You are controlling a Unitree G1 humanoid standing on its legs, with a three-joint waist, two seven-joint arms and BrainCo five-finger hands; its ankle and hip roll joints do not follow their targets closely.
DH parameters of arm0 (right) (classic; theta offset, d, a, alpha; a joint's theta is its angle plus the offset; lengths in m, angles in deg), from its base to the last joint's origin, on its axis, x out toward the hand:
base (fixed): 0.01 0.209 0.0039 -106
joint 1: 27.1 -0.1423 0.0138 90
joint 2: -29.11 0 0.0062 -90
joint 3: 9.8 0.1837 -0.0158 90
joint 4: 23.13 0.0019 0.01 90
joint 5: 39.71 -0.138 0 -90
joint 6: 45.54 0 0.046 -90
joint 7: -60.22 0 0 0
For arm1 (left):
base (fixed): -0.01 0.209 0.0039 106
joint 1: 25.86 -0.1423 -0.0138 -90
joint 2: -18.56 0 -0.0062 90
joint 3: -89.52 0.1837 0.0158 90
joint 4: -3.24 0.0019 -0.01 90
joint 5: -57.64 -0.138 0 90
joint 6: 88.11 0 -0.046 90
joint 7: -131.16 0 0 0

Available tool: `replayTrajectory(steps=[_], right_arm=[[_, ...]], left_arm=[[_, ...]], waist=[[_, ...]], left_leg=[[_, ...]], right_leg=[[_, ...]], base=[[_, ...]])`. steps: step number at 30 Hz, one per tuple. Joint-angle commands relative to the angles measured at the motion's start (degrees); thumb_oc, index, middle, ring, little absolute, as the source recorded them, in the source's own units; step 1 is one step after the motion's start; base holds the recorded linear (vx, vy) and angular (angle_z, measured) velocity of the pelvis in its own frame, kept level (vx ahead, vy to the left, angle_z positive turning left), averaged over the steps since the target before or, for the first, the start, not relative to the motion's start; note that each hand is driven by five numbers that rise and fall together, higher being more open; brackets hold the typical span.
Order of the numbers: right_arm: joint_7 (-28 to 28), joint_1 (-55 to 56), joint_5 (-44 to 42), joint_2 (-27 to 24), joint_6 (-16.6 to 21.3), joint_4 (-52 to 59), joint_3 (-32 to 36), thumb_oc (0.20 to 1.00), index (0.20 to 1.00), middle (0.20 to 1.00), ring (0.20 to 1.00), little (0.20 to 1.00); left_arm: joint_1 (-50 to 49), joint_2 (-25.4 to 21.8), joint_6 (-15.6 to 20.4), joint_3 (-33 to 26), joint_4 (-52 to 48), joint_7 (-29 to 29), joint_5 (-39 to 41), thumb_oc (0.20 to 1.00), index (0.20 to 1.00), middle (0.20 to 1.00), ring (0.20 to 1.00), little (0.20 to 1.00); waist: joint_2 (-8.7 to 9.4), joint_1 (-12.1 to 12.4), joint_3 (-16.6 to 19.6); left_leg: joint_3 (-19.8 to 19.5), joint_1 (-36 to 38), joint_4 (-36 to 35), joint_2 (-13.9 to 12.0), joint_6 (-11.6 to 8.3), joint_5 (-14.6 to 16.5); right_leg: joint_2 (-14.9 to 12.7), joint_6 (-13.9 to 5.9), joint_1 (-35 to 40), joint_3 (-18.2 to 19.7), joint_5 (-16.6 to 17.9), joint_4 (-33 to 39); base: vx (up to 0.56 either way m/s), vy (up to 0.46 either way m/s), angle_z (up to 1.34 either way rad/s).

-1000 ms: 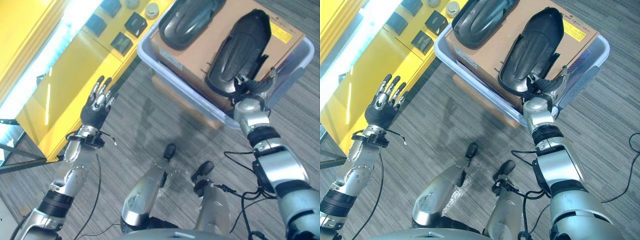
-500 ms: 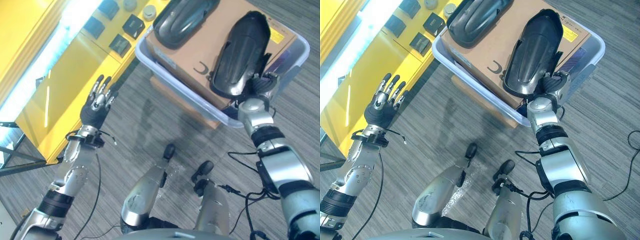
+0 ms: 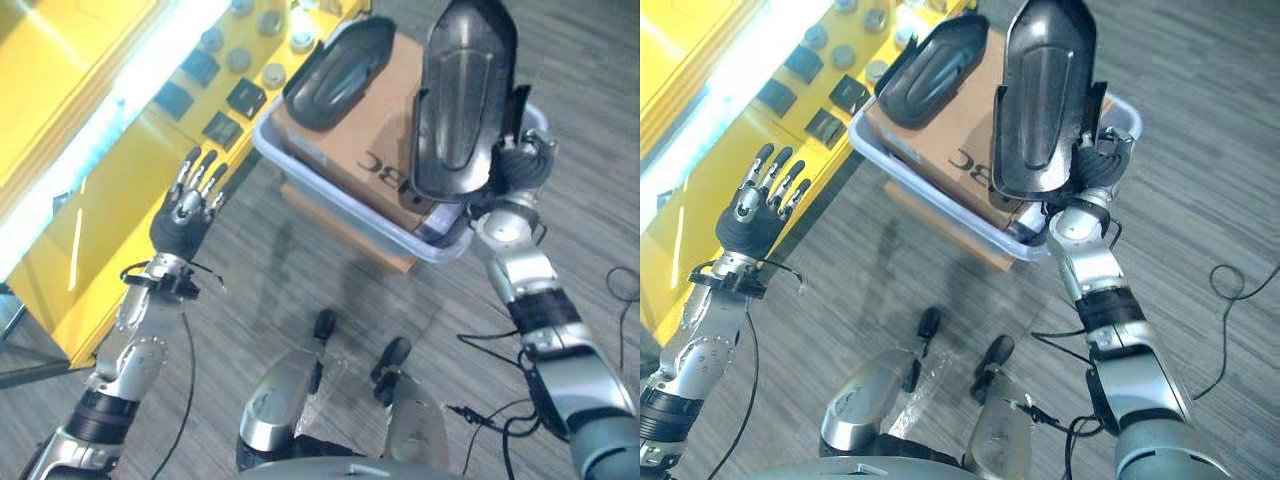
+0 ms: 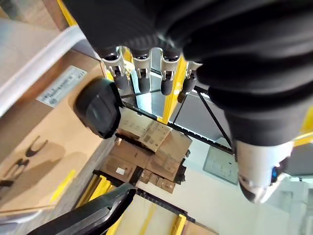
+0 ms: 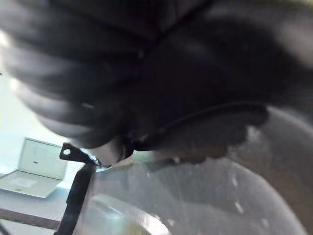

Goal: Move parts from the plastic box to the shelf.

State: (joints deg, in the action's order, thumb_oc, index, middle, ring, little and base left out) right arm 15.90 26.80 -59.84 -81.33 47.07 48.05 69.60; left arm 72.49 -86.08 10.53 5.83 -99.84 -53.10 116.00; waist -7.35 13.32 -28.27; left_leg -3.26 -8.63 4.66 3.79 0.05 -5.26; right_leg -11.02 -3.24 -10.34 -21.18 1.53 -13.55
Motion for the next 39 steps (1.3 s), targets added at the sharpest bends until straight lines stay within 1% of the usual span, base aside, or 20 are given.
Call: replayTrajectory(steps=[1,2,4,5,6,8,9,11,12,13,16,18,21,23,25,28,32,34,36,39], right_arm=[[-1.6,-0.2,2.5,-0.4,3.5,3.6,0.7,0.200,0.200,0.200,0.200,0.200],[-2.0,1.1,3.6,0.5,3.3,5.3,0.9,0.200,0.200,0.200,0.200,0.200],[-2.3,2.7,3.6,1.4,3.6,6.9,0.8,0.200,0.200,0.200,0.200,0.200],[-2.9,3.7,4.7,2.2,3.9,8.1,0.6,0.200,0.200,0.200,0.200,0.200],[-3.0,3.9,5.1,2.5,3.9,8.5,0.5,0.200,0.200,0.200,0.200,0.200],[-2.4,4.8,5.6,3.2,4.0,10.0,-0.4,0.200,0.200,0.200,0.200,0.200],[-1.8,5.3,5.8,4.2,3.9,10.9,-1.8,0.200,0.200,0.200,0.200,0.200],[-1.7,5.2,6.5,4.8,3.6,11.2,-2.7,0.200,0.200,0.200,0.200,0.200],[-1.4,5.3,6.2,5.4,3.4,11.2,-3.9,0.200,0.200,0.200,0.200,0.200],[-1.6,5.4,7.0,6.3,3.3,11.2,-4.9,0.200,0.200,0.200,0.200,0.200],[-1.3,5.7,7.1,7.1,3.1,11.1,-6.2,0.200,0.200,0.200,0.200,0.200],[-1.1,5.7,6.8,7.8,3.3,10.3,-7.2,0.200,0.200,0.200,0.200,0.200],[-1.1,5.9,6.0,8.2,3.4,9.7,-7.6,0.200,0.200,0.200,0.200,0.200],[-1.1,6.0,5.2,9.2,3.6,8.9,-7.8,0.200,0.200,0.200,0.200,0.200],[-0.3,6.6,4.7,10.8,3.9,8.0,-8.1,0.200,0.200,0.200,0.200,0.200],[0.0,6.5,4.5,11.3,3.5,8.0,-8.2,0.200,0.200,0.200,0.200,0.200],[0.6,6.2,4.0,11.4,2.9,8.1,-8.5,0.200,0.200,0.200,0.200,0.200],[0.6,6.0,4.0,11.7,2.5,8.1,-8.9,0.200,0.200,0.200,0.200,0.200],[0.6,6.1,4.1,11.9,2.5,8.0,-9.1,0.200,0.200,0.200,0.200,0.200],[0.8,6.2,4.0,12.2,2.7,7.7,-9.1,0.200,0.200,0.200,0.200,0.200]], left_arm=[[0.2,-1.0,-3.1,0.2,-2.6,-2.6,-0.2,1.000,1.000,1.000,1.000,1.000],[0.8,-0.5,-4.9,0.9,-2.3,-2.7,-0.1,1.000,1.000,1.000,1.000,1.000],[1.6,0.0,-6.6,2.0,-1.6,-4.3,0.2,1.000,1.000,1.000,1.000,1.000],[2.7,0.6,-9.9,3.2,-1.2,-5.1,1.3,1.000,1.000,1.000,1.000,1.000],[3.1,0.9,-11.3,3.8,-1.0,-5.3,1.5,1.000,1.000,1.000,1.000,1.000],[5.7,1.9,-13.2,6.8,0.4,-5.9,1.8,1.000,1.000,1.000,1.000,1.000],[8.9,3.8,-15.5,9.9,2.1,-2.6,2.0,1.000,1.000,1.000,1.000,1.000],[11.0,4.6,-15.0,11.6,3.9,-1.5,0.9,1.000,1.000,1.000,1.000,1.000],[14.3,6.2,-16.8,14.1,6.8,0.2,2.2,1.000,1.000,1.000,1.000,1.000],[16.4,7.6,-16.8,15.6,9.1,1.8,1.4,1.000,1.000,1.000,1.000,1.000],[19.5,9.9,-18.0,18.0,13.0,2.8,2.8,1.000,1.000,1.000,1.000,1.000],[21.1,11.8,-17.9,19.3,15.6,2.8,3.6,1.000,1.000,1.000,1.000,1.000],[22.0,13.0,-18.7,19.7,16.5,3.2,6.3,1.000,1.000,1.000,1.000,1.000],[22.4,13.9,-18.4,20.2,17.2,4.5,6.9,1.000,1.000,1.000,1.000,1.000],[22.9,14.6,-18.0,20.4,17.3,7.6,0.6,1.000,1.000,1.000,1.000,1.000],[23.3,14.5,-17.1,20.2,17.8,10.6,-5.1,1.000,1.000,1.000,1.000,1.000],[23.9,13.6,-13.4,19.3,19.3,15.3,-15.1,1.000,1.000,1.000,1.000,1.000],[24.3,12.8,-12.2,18.1,20.9,20.0,-21.7,1.000,1.000,1.000,1.000,1.000],[24.7,12.3,-11.7,17.6,22.5,20.1,-24.6,1.000,1.000,1.000,1.000,1.000],[25.2,12.4,-12.5,17.4,24.3,20.0,-24.4,1.000,1.000,1.000,1.000,1.000]], waist=[[3.58,-0.8,5.6],[3.99,-1.4,6.7],[4.55,-2.1,8.0],[4.97,-2.7,9.2],[5.11,-2.9,9.7],[5.60,-4.2,11.6],[5.86,-5.2,13.6],[6.02,-5.9,14.6],[6.25,-6.8,16.4],[6.41,-7.5,17.7],[6.63,-8.7,19.3],[6.80,-9.5,20.3],[6.88,-10.2,21.0],[6.94,-10.5,21.4],[7.17,-10.9,22.3],[7.30,-10.9,22.8],[7.47,-10.8,23.2],[7.58,-10.7,23.5],[7.66,-10.8,23.6],[7.71,-10.8,23.7]], left_leg=[[3.0,-1.2,3.4,-2.4,-0.57,5.2],[3.2,0.0,3.0,-2.8,-0.68,5.3],[3.7,1.3,2.6,-3.3,-0.84,5.4],[4.0,2.3,2.3,-3.7,-1.03,5.4],[4.0,2.6,2.1,-3.8,-1.08,5.3],[4.6,4.2,1.2,-4.4,-1.19,5.2],[5.5,5.9,0.1,-4.9,-1.33,5.0],[5.9,6.8,-0.7,-5.1,-1.35,4.8],[6.7,8.1,-1.6,-5.4,-1.46,4.6],[7.2,9.2,-2.4,-5.6,-1.59,4.4],[8.1,10.6,-3.1,-6.0,-1.78,4.5],[8.8,11.6,-3.4,-6.3,-1.87,4.6],[9.4,12.4,-3.7,-6.6,-1.96,4.7],[9.8,12.8,-3.7,-6.9,-2.01,4.8],[10.5,13.3,-4.1,-7.2,-2.11,4.8],[10.6,13.5,-4.5,-7.3,-2.18,4.8],[10.5,13.5,-4.8,-7.3,-2.26,4.7],[10.3,13.7,-5.0,-7.4,-2.36,4.7],[10.3,13.8,-5.1,-7.4,-2.38,4.7],[10.2,13.9,-5.1,-7.4,-2.39,4.7]], right_leg=[[-3.2,-6.49,7.3,2.1,3.0,9.4],[-2.8,-6.42,8.2,2.3,2.9,9.6],[-2.4,-6.35,9.3,2.7,2.9,10.1],[-2.1,-6.30,10.1,3.0,2.9,10.4],[-2.0,-6.29,10.4,3.1,2.9,10.6],[-1.6,-6.33,11.4,3.8,3.1,11.4],[-1.2,-6.47,12.3,4.6,3.5,12.4],[-1.0,-6.55,12.7,5.0,3.7,12.9],[-0.7,-6.65,13.4,5.6,4.0,13.7],[-0.4,-6.72,13.9,6.1,4.0,14.1],[0.0,-6.79,14.7,7.1,4.0,14.7],[0.3,-6.73,15.1,7.7,3.8,14.8],[0.6,-6.63,15.5,8.2,3.6,15.1],[0.8,-6.52,15.8,8.6,3.5,15.3],[1.2,-6.43,16.2,8.9,3.4,15.7],[1.4,-6.45,16.2,8.9,3.4,16.1],[1.6,-6.44,16.3,9.0,3.5,16.5],[1.7,-6.37,16.5,9.0,3.5,16.8],[1.8,-6.37,16.5,9.1,3.4,16.9],[1.9,-6.28,16.5,9.1,3.4,16.9]], base=[[0.06,-0.072,-0.15],[0.07,-0.074,-0.12],[0.06,-0.073,-0.10],[0.04,-0.063,-0.11],[0.05,-0.073,-0.15],[0.07,-0.062,-0.19],[0.08,-0.053,-0.21],[0.09,-0.043,-0.26],[0.14,-0.057,-0.22],[0.14,-0.052,-0.18],[0.08,-0.030,-0.28],[0.05,-0.033,-0.25],[0.03,-0.022,-0.17],[0.04,-0.028,-0.16],[0.04,-0.038,-0.09],[0.01,-0.013,-0.04],[0.00,0.000,0.00],[0.00,0.000,0.00],[0.00,0.000,0.00],[0.00,0.000,0.00]])
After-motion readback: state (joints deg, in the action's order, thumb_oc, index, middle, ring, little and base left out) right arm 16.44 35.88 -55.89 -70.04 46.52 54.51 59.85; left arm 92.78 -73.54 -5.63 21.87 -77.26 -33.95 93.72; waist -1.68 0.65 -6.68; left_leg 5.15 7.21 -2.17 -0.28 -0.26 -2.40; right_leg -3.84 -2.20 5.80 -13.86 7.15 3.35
